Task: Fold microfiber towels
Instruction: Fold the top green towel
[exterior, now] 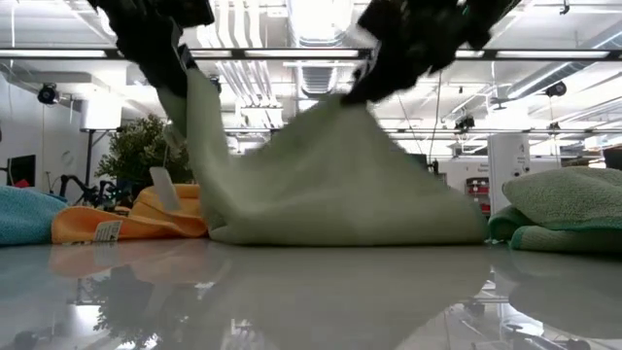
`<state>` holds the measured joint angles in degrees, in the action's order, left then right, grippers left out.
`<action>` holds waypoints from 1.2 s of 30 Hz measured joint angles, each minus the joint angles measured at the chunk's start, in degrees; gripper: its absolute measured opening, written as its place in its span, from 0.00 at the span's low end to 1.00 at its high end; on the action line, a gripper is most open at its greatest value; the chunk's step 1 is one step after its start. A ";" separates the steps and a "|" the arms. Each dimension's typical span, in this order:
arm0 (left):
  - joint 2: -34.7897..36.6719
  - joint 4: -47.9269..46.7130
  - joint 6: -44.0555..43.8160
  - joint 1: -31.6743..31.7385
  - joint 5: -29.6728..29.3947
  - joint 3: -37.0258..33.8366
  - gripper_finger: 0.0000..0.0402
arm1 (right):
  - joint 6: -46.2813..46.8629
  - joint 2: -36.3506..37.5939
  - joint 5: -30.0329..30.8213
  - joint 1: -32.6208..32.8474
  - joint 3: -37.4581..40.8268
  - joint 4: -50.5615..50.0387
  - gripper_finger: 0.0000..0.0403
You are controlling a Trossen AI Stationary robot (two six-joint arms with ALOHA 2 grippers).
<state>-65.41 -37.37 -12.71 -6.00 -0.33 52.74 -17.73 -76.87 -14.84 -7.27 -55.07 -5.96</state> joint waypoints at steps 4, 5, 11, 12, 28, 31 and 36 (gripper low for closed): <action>1.42 -4.37 0.39 0.00 -4.38 3.70 0.00 | -2.67 7.95 3.60 1.54 0.00 -2.85 0.03; 1.76 -5.81 1.03 0.00 -5.91 4.66 0.00 | -2.98 9.63 4.11 1.66 0.00 -3.58 0.03; 2.56 -11.14 4.31 0.00 -14.07 12.06 0.00 | -5.48 18.49 6.89 1.62 0.04 -4.87 0.03; 2.59 -11.83 5.17 0.02 -15.03 13.24 0.00 | -6.30 19.64 8.25 1.66 0.04 -4.89 0.03; 2.80 -20.84 25.27 8.81 -21.23 28.18 0.00 | -21.34 21.73 22.81 -4.24 -8.87 -8.17 0.03; 2.89 -22.18 26.77 10.24 -21.25 31.03 0.00 | -21.84 21.56 22.69 -4.57 -12.91 -12.25 0.03; 2.89 -21.68 26.10 9.19 -19.73 34.53 0.00 | -16.94 22.15 21.21 -3.59 -18.14 -22.25 0.03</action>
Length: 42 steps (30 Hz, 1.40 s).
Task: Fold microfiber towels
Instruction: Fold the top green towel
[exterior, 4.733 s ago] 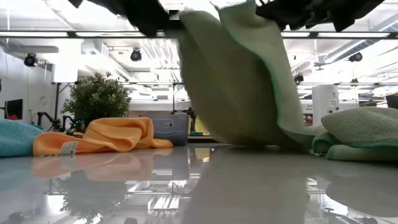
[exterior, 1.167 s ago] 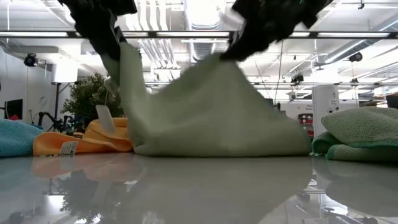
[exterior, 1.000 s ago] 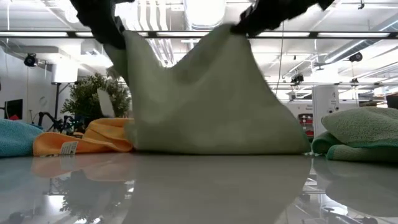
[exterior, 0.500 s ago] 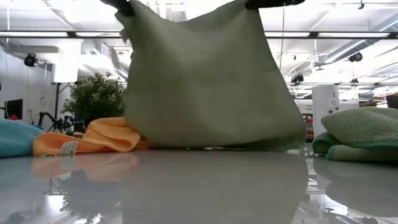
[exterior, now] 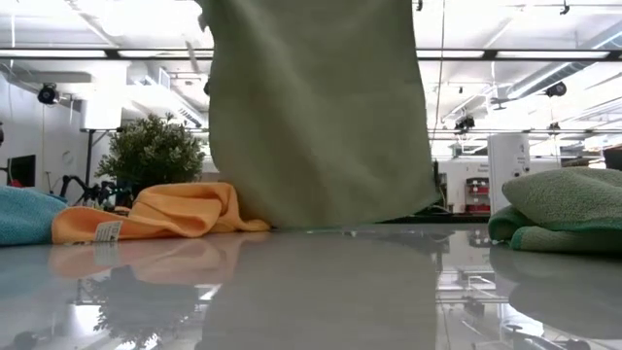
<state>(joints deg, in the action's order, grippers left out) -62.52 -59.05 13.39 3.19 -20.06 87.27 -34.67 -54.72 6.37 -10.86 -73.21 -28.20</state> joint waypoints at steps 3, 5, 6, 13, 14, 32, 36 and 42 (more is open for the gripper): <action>0.00 0.05 -2.09 -1.51 3.59 0.08 0.00 | 4.52 0.40 -3.81 1.10 -0.90 -6.24 0.03; -0.44 0.05 -3.73 -2.47 5.90 -0.42 0.00 | 7.58 0.68 -7.13 2.30 -0.55 -8.51 0.03; -0.78 0.00 -4.44 -3.11 7.50 -0.62 0.00 | 8.90 0.79 -8.63 3.00 -0.17 -9.55 0.03; -4.73 0.15 -12.56 -8.64 14.75 -3.33 0.00 | 15.70 1.79 -12.90 8.59 3.18 -12.62 0.03; -5.55 0.20 -14.17 -9.37 14.78 -3.63 0.00 | 16.21 1.77 -13.08 9.33 3.39 -13.00 0.03; -24.00 4.07 -25.13 -19.55 27.12 -4.20 0.00 | 40.34 1.73 -23.38 22.69 15.94 -11.18 0.03; -27.42 4.61 -24.81 -19.45 27.51 -4.20 0.00 | 46.05 1.73 -23.53 25.38 21.75 -4.87 0.03; -30.74 8.26 -23.39 -18.16 30.08 -7.22 0.00 | 53.30 0.98 -23.49 28.13 29.50 5.32 0.03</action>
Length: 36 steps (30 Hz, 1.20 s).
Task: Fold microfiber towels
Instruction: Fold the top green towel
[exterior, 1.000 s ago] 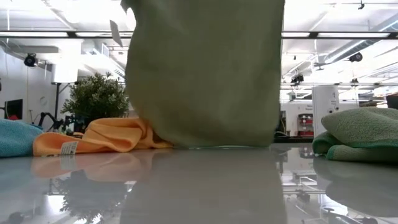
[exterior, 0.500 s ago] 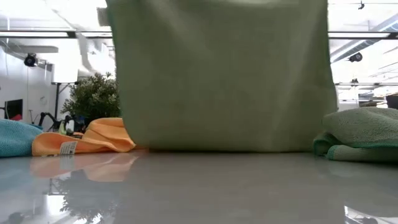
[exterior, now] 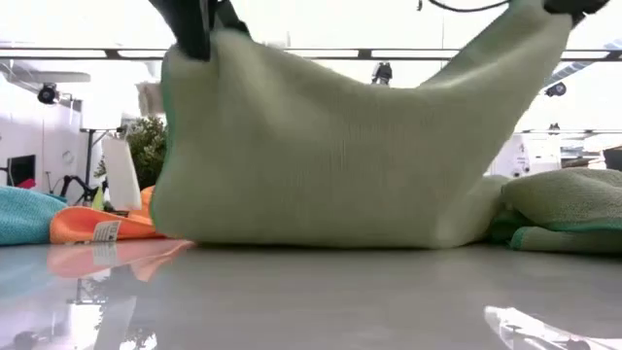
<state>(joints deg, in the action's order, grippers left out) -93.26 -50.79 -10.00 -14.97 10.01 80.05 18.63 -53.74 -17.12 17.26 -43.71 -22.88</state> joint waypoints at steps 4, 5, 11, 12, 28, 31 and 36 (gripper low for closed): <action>0.42 5.24 0.16 2.29 1.44 -5.02 0.00 | 1.19 -0.68 -0.05 0.16 2.18 2.35 0.03; 0.57 6.13 0.34 3.03 1.44 -6.41 0.00 | 1.02 -0.76 0.00 0.12 2.30 2.53 0.03; 0.84 13.94 2.44 7.95 1.50 -13.33 0.00 | 0.47 -0.78 0.97 -1.53 2.36 2.20 0.03; 0.84 14.86 2.97 8.76 1.42 -13.90 0.00 | 0.65 -0.89 2.08 -2.09 2.36 2.19 0.03; 0.66 15.85 4.55 20.39 -5.39 -19.56 0.00 | -5.03 -8.83 17.28 -13.67 2.76 -4.04 0.03; 0.66 19.07 4.51 20.78 -10.00 -21.28 0.00 | -6.26 -11.39 19.70 -15.36 2.78 -4.09 0.03; 0.66 20.26 4.61 21.46 -15.99 -21.71 0.00 | -8.31 -14.65 23.38 -17.30 2.78 -3.91 0.03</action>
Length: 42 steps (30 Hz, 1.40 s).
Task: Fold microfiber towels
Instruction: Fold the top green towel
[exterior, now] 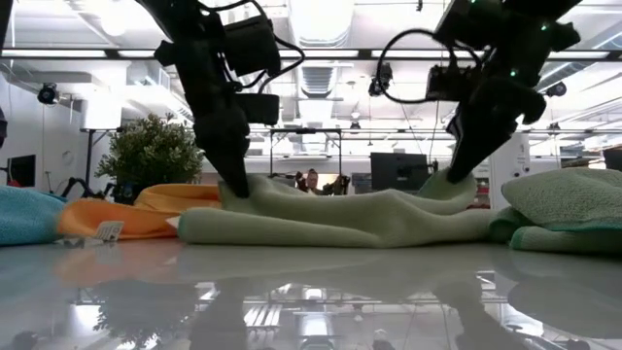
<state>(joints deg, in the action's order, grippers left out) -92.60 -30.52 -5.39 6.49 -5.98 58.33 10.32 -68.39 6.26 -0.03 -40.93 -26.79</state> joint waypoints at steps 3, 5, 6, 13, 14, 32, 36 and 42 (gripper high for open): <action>0.00 0.95 -0.06 0.04 -3.05 -0.14 0.00 | -0.55 -0.94 1.19 -0.82 0.00 0.05 0.03; 0.00 1.52 -0.08 0.19 -3.41 -0.23 0.00 | -0.59 -1.17 3.35 -1.16 0.00 0.05 0.03; 0.00 1.66 -0.08 0.21 -3.41 -0.37 0.00 | -0.59 -1.17 4.10 -1.25 0.00 0.05 0.03; 0.00 1.62 -0.17 0.28 -2.18 -0.61 0.10 | -0.43 -0.62 3.19 -1.51 0.00 0.06 0.08; 0.00 1.60 -0.14 0.28 -1.96 -0.62 0.14 | -0.42 -0.62 2.65 -1.54 0.00 0.02 0.10; 3.31 7.96 4.42 -0.38 3.01 0.63 0.31 | 9.24 5.06 1.01 -11.30 0.03 -12.35 0.41; 1.01 11.09 4.38 -1.59 3.14 -0.69 0.31 | 12.63 4.63 -7.39 -12.94 1.53 -12.13 0.41; -3.91 13.82 4.31 -2.52 2.67 -0.71 0.31 | 16.44 4.61 -10.82 -14.01 6.78 -8.43 0.41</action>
<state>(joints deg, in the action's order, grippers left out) -96.51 -16.70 -1.08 3.97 -3.31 57.63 26.76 -63.79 -4.56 -14.04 -34.15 -35.22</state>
